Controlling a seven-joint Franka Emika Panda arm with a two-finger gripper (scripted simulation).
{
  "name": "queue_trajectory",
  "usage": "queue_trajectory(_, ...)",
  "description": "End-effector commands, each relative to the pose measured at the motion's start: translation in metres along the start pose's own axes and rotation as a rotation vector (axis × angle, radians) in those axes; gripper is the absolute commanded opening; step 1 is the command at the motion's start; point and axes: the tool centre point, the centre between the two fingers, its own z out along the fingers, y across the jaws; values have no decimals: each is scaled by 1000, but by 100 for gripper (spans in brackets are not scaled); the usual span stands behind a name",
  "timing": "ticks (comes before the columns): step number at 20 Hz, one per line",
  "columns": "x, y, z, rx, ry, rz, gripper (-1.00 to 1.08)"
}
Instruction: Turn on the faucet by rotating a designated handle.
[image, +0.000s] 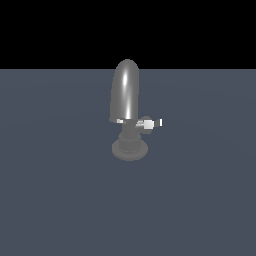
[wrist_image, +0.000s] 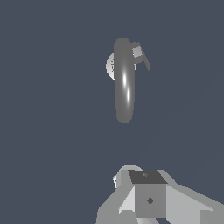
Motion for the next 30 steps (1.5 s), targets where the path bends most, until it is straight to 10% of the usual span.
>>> queue_trajectory(1, 12, -2, 1, 17, -41, 37, -100)
queue_trajectory(30, 160, 12, 51, 247, -571, 523, -100)
